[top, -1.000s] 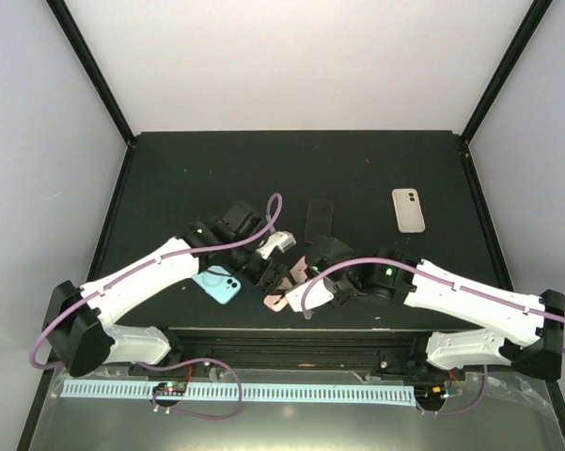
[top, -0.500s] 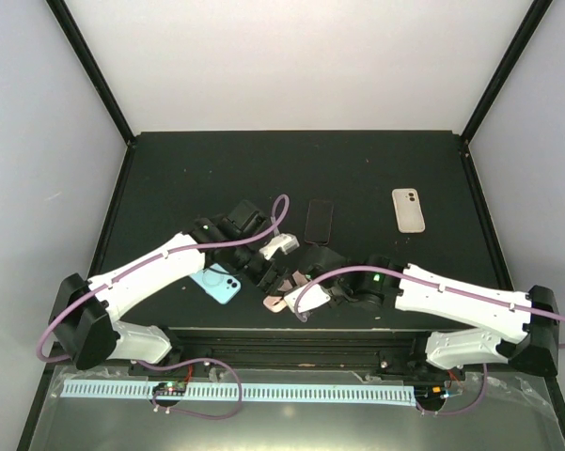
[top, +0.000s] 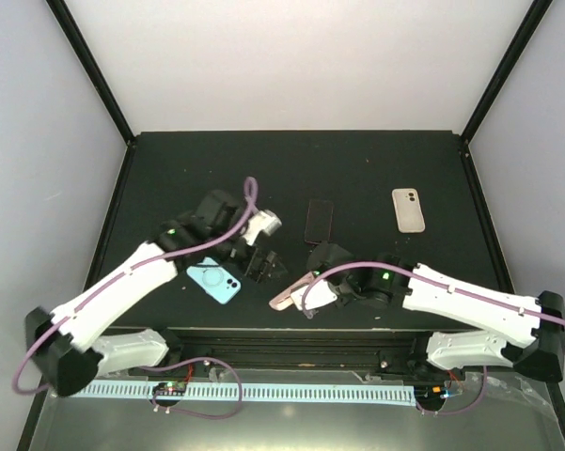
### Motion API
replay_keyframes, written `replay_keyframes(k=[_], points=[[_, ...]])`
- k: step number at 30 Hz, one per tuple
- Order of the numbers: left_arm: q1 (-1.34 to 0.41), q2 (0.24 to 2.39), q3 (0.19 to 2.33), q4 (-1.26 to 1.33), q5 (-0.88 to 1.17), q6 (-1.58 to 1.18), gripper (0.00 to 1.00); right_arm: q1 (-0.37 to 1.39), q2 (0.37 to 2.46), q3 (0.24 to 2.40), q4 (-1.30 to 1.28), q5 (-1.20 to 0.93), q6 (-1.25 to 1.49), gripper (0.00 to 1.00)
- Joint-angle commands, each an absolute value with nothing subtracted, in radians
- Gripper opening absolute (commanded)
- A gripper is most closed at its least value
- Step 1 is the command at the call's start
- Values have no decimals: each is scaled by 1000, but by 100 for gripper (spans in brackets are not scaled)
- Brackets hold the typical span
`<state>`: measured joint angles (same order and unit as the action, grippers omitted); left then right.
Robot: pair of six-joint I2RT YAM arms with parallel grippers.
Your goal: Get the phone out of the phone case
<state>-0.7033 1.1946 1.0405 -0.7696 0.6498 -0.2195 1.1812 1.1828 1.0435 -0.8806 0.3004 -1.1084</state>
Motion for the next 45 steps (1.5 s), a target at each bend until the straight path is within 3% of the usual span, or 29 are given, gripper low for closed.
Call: replay_keyframes(k=[1, 7, 9, 11, 18, 22, 37, 45], points=[[-665, 1005, 1064, -540, 482, -248, 99, 1090, 1096, 1047, -932, 187, -1037, 1], [-662, 802, 849, -237, 375, -316, 99, 821, 1064, 1150, -1008, -221, -882, 1], [-662, 737, 754, -110, 430, -341, 97, 706, 1073, 1187, -1024, -410, -803, 1], [-662, 693, 686, -1, 539, -341, 89, 613, 1089, 1213, -1040, -601, -715, 1], [-665, 666, 576, 202, 641, -385, 94, 526, 1192, 1265, -1078, -1038, -575, 1], [-667, 727, 584, 247, 705, -408, 90, 525, 1222, 1266, -1059, -1089, -545, 1], [-708, 839, 629, 448, 737, -494, 37, 525, 1223, 1210, -996, -1143, -470, 1], [-744, 875, 681, 399, 732, -470, 28, 524, 1200, 1188, -947, -1133, -423, 1]])
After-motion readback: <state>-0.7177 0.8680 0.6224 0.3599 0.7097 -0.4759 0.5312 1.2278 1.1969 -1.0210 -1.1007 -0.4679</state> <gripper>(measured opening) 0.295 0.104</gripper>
